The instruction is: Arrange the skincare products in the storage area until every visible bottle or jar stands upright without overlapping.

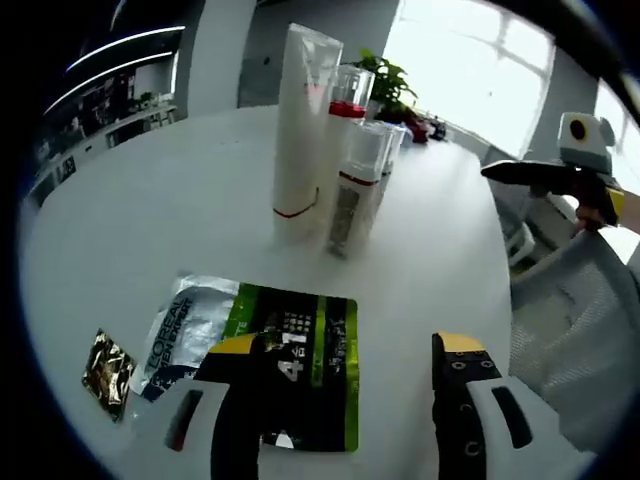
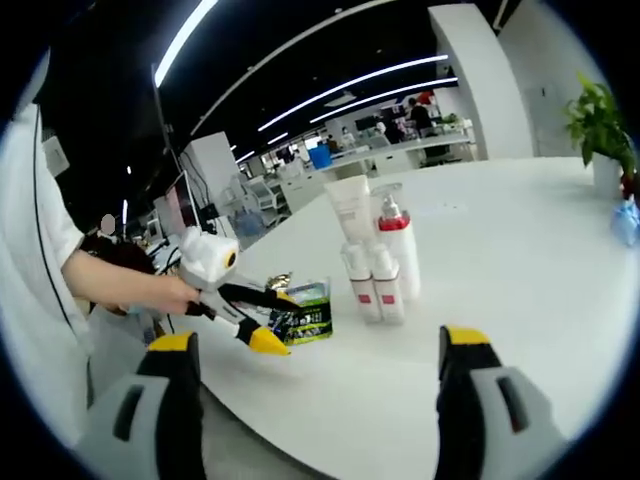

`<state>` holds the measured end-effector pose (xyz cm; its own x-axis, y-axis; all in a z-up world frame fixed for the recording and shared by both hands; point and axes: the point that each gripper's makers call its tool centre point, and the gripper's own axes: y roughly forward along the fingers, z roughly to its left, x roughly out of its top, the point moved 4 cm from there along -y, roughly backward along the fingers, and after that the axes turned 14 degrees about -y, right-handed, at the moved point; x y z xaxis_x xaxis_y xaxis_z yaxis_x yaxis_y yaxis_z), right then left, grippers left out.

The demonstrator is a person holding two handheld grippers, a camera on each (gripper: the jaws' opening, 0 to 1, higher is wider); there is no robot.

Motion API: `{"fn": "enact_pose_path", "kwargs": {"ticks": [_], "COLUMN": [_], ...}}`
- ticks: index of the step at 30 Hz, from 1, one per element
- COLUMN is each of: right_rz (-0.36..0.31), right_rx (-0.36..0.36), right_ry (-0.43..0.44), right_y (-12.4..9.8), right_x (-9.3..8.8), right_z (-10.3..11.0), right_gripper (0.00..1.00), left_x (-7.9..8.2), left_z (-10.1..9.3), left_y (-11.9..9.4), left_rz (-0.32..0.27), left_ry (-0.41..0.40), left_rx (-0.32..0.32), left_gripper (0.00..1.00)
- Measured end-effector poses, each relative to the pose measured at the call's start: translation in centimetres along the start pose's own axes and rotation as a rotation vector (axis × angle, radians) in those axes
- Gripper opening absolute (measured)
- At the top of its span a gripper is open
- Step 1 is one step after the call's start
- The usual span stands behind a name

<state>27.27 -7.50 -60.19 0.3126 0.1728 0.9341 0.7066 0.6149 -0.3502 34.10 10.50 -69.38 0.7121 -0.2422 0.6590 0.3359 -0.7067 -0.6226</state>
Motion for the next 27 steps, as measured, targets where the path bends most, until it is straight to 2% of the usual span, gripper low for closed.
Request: {"fn": "enact_pose_path", "kwargs": {"ticks": [3, 7, 12, 15, 27], "right_rz": [0.001, 0.000, 0.006, -0.005, 0.011], "right_rx": [-0.003, -0.007, -0.040, -0.057, -0.068], "right_ry": [-0.005, -0.012, -0.015, -0.001, -0.031], "right_y": [-0.1, -0.3, -0.5, -0.8, -1.4], "right_x": [0.0, 0.1, 0.1, 0.3, 0.5], "right_z": [0.0, 0.0, -0.3, -0.4, 0.3], "right_gripper": [0.99, 0.99, 0.99, 0.99, 0.99], "left_x": [-0.4, -0.6, -0.9, -0.9, -3.1], "left_z": [-0.1, -0.2, -0.3, -0.5, -2.5], "left_y": [-1.1, -2.8, -4.5, -5.7, -8.6], "left_rz": [-0.009, -0.052, -0.073, -0.110, -0.147], "left_ry": [-0.033, -0.086, -0.132, -0.165, -0.201], "left_rx": [0.018, 0.040, 0.060, 0.084, 0.119], "left_gripper": [0.70, 0.74, 0.77, 0.79, 0.85]}}
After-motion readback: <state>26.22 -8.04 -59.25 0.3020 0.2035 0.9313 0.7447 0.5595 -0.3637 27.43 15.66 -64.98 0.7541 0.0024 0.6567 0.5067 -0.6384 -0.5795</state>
